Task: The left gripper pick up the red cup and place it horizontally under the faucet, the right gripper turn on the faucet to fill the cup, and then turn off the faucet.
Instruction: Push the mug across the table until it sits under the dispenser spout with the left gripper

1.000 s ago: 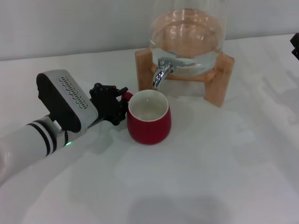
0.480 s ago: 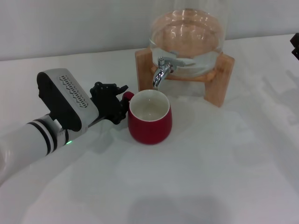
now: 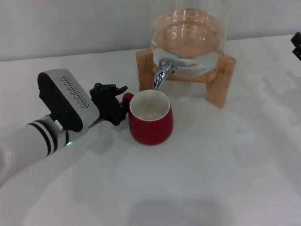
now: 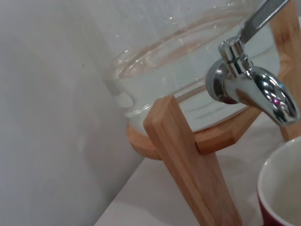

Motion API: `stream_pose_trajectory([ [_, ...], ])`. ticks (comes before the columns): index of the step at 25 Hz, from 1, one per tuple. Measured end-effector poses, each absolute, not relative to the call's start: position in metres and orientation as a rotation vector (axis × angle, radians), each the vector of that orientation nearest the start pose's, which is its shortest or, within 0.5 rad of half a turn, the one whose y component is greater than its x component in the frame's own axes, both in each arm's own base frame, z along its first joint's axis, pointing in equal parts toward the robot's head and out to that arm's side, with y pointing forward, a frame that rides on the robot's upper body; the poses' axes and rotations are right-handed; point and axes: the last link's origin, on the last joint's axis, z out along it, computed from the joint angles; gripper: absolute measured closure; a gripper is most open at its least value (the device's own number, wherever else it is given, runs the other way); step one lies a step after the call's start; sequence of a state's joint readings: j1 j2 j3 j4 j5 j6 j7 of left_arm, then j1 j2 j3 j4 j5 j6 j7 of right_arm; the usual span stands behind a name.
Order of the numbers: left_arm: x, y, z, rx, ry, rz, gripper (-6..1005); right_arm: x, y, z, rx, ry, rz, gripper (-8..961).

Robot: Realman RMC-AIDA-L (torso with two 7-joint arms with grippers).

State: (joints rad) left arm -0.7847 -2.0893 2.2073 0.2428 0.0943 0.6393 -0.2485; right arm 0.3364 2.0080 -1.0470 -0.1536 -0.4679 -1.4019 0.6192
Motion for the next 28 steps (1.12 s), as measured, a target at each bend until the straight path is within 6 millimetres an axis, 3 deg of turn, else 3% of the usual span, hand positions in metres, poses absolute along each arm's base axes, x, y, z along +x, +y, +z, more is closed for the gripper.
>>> stream_pose_trajectory([
  [19, -0.2145, 0.3915, -0.1219, -2.436, 0.063, -0.249, 694, 0.354, 0.3059, 0.0651, -1.516, 0.563, 0.998, 85],
  [28, -0.2124, 0.3919, -0.1237, -2.434, 0.057, -0.242, 599, 0.3547, 0.3048, 0.0652, -1.515, 0.563, 0.997, 85],
])
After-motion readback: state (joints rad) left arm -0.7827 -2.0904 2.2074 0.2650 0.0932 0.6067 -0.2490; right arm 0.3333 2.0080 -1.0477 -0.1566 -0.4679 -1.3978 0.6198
